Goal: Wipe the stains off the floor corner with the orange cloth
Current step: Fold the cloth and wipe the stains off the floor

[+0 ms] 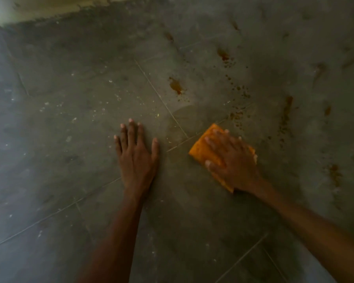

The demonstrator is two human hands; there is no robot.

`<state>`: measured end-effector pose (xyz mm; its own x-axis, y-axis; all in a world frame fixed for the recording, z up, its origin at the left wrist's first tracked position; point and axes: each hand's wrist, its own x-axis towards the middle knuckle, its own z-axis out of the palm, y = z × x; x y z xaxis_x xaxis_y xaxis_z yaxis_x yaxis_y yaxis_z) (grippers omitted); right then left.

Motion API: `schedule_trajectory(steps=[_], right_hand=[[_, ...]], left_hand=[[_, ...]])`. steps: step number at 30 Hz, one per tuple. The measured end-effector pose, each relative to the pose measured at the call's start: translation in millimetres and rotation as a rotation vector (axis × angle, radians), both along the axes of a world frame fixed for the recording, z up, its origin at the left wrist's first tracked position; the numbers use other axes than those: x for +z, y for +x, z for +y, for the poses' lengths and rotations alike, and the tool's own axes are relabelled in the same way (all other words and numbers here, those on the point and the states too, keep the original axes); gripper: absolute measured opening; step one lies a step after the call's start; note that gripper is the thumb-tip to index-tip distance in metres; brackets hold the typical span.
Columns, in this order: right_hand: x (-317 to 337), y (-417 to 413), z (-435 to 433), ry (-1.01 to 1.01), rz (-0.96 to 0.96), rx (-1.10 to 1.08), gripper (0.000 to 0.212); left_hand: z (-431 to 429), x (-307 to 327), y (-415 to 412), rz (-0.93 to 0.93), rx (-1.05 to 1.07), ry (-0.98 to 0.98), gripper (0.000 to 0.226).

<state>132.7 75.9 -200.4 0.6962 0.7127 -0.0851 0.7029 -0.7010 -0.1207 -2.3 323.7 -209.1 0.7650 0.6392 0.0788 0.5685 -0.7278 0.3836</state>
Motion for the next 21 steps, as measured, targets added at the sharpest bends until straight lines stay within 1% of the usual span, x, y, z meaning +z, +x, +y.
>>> schedule_trajectory(steps=[2,3,4,5,6,8,10,12,13,15,16,18,19,20,21], right_hand=[[3,48,29,0.022,-0.020,-0.275,0.074],[3,64,56,0.043,-0.010,-0.359,0.073],[2,68,86,0.049,-0.005,-0.365,0.072],[2,63,113,0.045,-0.014,-0.305,0.071],[1,49,133,0.047,-0.027,-0.201,0.071],[2,7,138,0.059,-0.038,-0.003,0.069],[4,-27,102,0.083,-0.033,0.084,0.067],[4,-43,51,0.084,-0.018,0.056,0.066],[2,-40,26,0.066,-0.007,-0.015,0.066],[-5,-2,3,0.066,-0.021,-0.252,0.067],[-6,24,9,0.084,-0.034,-0.412,0.069],[-3,76,45,0.133,0.009,-0.685,0.070],[-1,94,67,0.151,0.017,-0.720,0.070],[-4,107,88,0.158,0.002,-0.667,0.069],[-8,108,106,0.167,-0.024,-0.554,0.068]], left_hand=[[1,-2,-1,0.011,0.011,-0.007,0.071],[1,-3,-1,0.014,0.011,-0.007,0.070],[1,-3,-2,0.016,0.006,-0.007,0.068],[2,-2,-1,0.012,0.001,-0.009,0.066],[2,-2,0,0.012,0.006,-0.010,0.064],[3,1,0,0.011,0.023,-0.006,0.061],[2,4,-1,0.018,0.022,-0.008,0.058],[1,4,-2,0.014,0.043,-0.048,0.056],[-2,4,-1,0.007,0.060,-0.079,0.054],[-2,5,10,-0.005,0.090,-0.089,0.053],[2,7,22,-0.018,0.087,-0.071,0.053],[18,12,59,-0.043,0.046,-0.053,0.056],[27,12,76,-0.055,0.038,-0.064,0.057],[34,10,93,-0.056,0.028,-0.071,0.056],[37,7,99,-0.043,0.015,-0.052,0.056]])
